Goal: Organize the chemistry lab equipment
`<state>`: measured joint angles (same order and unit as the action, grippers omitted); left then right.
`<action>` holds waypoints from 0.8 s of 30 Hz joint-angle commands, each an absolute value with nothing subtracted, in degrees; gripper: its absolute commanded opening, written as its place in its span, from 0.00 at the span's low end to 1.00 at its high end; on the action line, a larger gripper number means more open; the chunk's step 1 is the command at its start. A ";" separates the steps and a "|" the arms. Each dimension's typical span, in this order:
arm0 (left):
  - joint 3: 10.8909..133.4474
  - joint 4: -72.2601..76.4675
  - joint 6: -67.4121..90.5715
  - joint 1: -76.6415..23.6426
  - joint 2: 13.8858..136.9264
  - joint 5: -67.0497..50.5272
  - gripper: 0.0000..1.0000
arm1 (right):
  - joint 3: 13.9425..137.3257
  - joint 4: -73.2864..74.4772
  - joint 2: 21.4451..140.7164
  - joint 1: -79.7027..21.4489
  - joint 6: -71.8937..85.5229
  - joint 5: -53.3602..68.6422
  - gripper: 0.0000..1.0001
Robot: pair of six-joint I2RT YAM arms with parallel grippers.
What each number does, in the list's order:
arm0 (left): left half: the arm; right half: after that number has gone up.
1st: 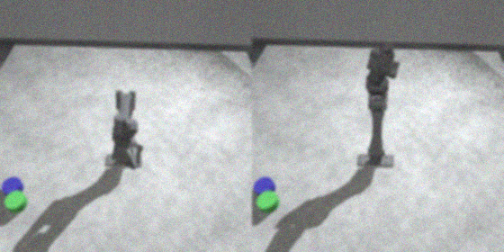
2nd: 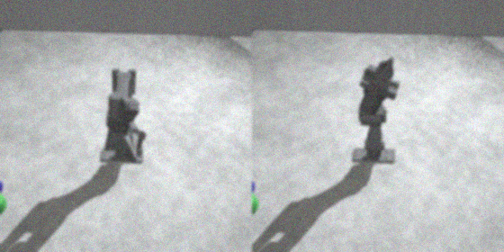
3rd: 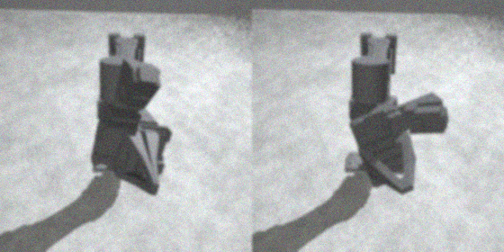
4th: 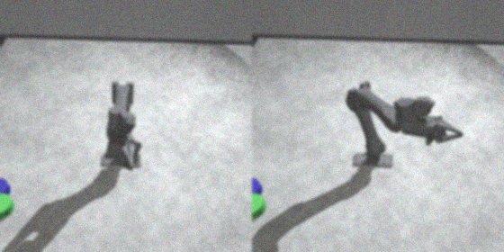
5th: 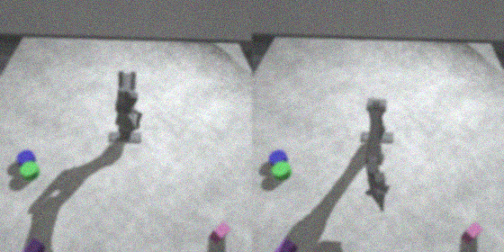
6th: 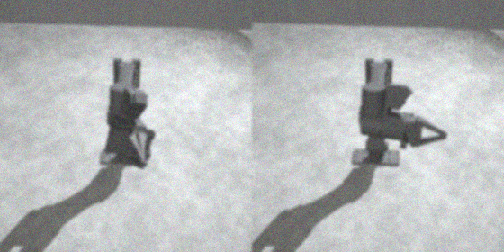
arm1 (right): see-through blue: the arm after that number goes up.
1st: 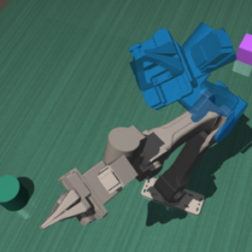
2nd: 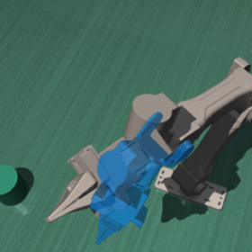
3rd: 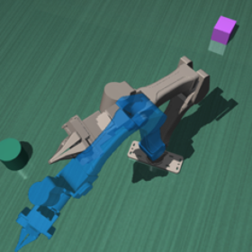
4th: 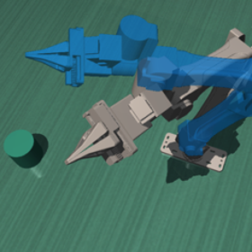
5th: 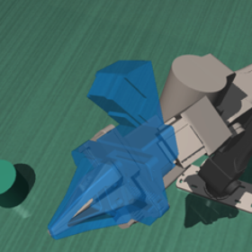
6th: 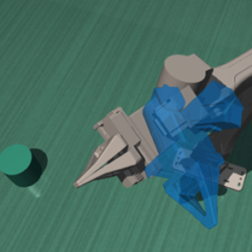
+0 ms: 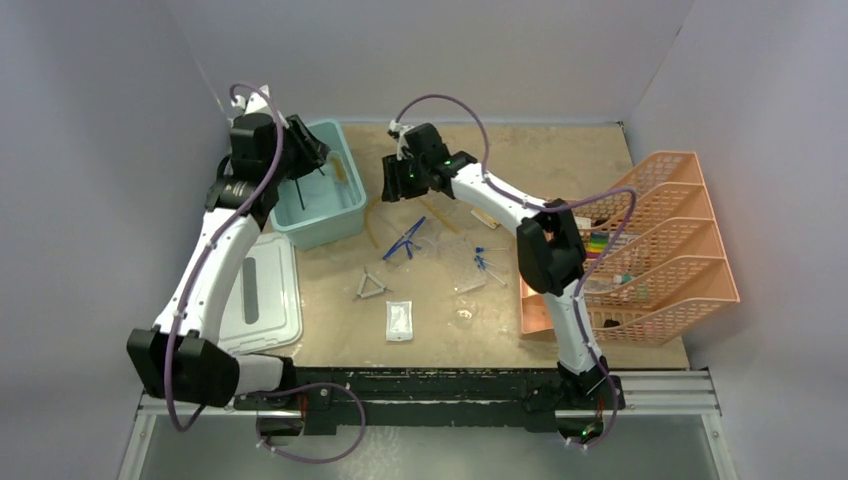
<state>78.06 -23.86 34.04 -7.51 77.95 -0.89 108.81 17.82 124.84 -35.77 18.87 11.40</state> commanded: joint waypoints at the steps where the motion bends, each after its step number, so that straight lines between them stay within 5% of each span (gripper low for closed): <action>1: 71.80 -17.74 30.70 -7.47 71.45 -7.32 0.42 | 113.54 21.72 127.69 -37.88 15.85 8.28 0.50; 24: 61.08 -15.88 29.45 -7.47 61.06 -10.53 0.43 | 121.13 29.61 139.40 -38.94 7.45 11.28 0.37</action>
<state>60.86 -18.55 30.74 -7.51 62.22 -9.78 118.06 27.62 138.54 -38.61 10.46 9.32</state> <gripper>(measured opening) 0.428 0.393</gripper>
